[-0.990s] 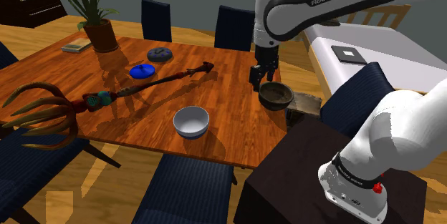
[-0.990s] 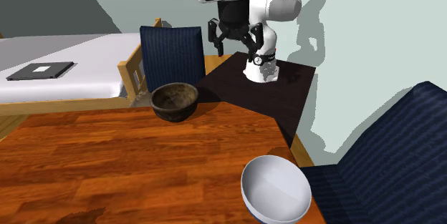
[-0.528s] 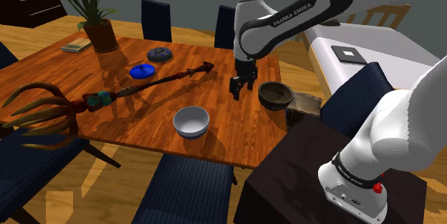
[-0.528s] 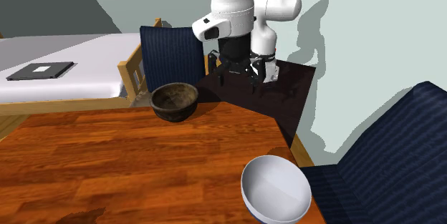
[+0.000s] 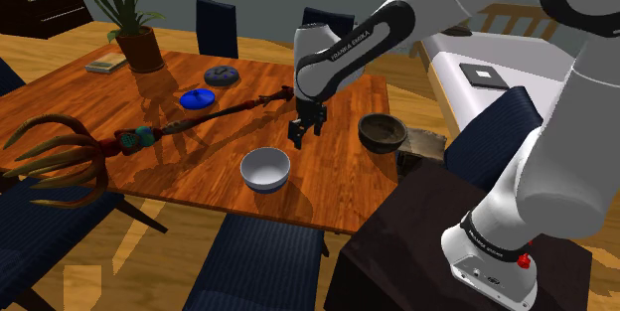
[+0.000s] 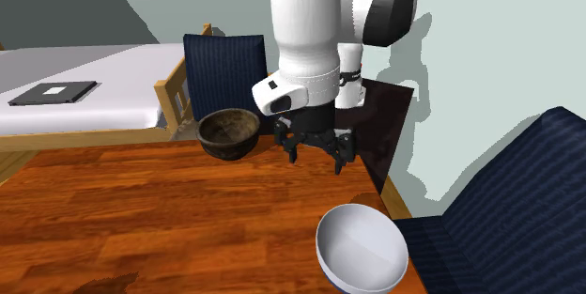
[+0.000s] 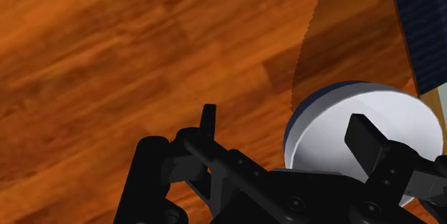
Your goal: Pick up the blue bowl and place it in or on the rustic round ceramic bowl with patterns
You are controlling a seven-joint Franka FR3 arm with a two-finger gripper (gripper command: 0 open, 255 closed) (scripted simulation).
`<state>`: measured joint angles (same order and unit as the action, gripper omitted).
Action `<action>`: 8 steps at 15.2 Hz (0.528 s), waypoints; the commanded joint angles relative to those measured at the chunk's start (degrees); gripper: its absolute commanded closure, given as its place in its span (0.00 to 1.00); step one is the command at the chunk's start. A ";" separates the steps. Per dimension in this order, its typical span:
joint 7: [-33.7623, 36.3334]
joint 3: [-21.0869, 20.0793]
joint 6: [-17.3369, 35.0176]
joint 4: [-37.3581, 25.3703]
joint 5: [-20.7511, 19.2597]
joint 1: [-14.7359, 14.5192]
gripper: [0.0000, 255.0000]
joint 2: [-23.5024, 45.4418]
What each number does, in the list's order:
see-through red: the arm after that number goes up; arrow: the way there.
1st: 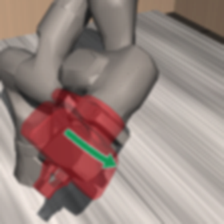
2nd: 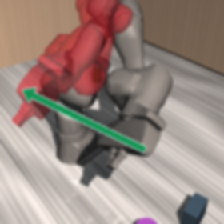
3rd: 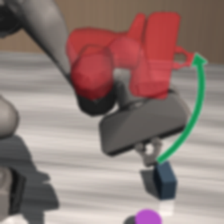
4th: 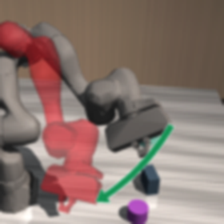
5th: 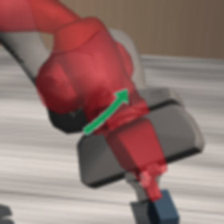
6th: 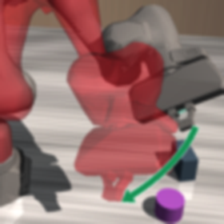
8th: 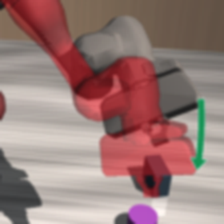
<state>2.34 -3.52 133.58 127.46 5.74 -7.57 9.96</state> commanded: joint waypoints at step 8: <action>0.80 -1.30 5.91 -13.53 0.48 -1.82 0.00 17.06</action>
<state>3.15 -4.75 138.96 114.72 6.19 -9.30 25.88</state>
